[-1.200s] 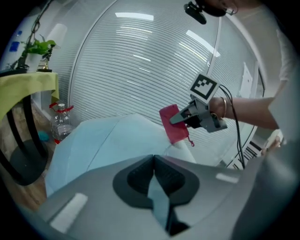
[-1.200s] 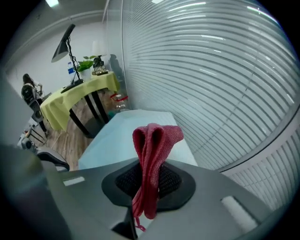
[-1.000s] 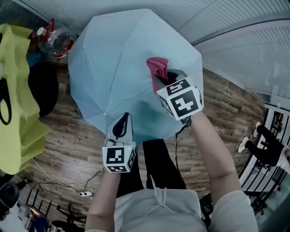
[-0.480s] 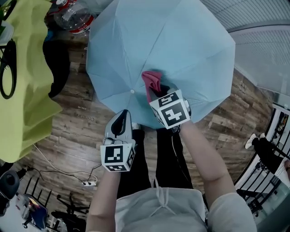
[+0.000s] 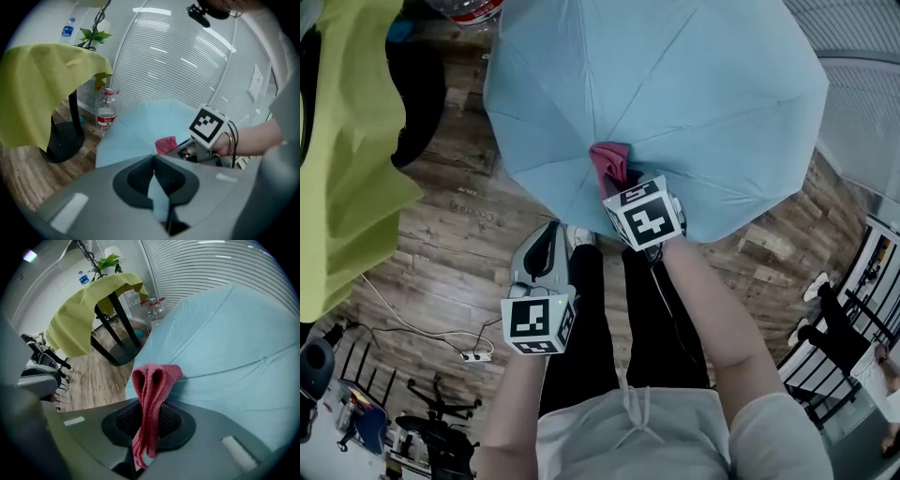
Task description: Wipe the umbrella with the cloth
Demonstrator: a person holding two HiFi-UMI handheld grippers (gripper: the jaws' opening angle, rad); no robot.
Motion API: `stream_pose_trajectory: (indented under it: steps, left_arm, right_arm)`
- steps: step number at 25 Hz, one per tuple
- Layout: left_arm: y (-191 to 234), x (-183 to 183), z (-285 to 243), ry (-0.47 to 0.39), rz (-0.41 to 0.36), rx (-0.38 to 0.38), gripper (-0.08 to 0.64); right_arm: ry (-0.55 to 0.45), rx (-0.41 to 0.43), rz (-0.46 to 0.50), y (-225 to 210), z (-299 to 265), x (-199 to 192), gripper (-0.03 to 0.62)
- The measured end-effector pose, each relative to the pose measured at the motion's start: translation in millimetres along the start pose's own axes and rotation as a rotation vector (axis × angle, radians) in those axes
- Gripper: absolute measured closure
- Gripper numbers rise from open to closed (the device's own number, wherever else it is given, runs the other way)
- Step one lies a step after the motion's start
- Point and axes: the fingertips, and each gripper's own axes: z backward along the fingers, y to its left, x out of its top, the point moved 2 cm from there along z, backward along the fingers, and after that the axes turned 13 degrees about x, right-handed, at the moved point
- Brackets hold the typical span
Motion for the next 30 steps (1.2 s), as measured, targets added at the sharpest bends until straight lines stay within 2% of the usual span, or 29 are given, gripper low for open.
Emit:
stream_pose_trajectory:
  steps: [6, 11, 19, 25, 30]
  left_arm:
    - [-4, -1, -17, 0.008, 0.073, 0.05, 0.553]
    - [-33, 4, -26, 0.012, 0.112, 0.029, 0.553]
    - [-66, 10, -36, 0.022, 0.098, -0.001, 0.553]
    - [-102, 21, -33, 0.016, 0.049, -0.049, 0.554]
    - [-127, 24, -37, 0.016, 0.047, -0.049, 0.553]
  right_arm:
    - [0.018, 0.016, -0.013, -19, 2, -1, 0.534]
    - [0.035, 0.038, -0.009, -30, 14, -4, 0.534]
    - [0.003, 0.016, 0.005, -51, 41, 3, 0.534]
    - [-0.009, -0.004, 0.012, -76, 74, 0, 0.535]
    - [-0.02, -0.023, 0.032, -97, 98, -4, 0.535]
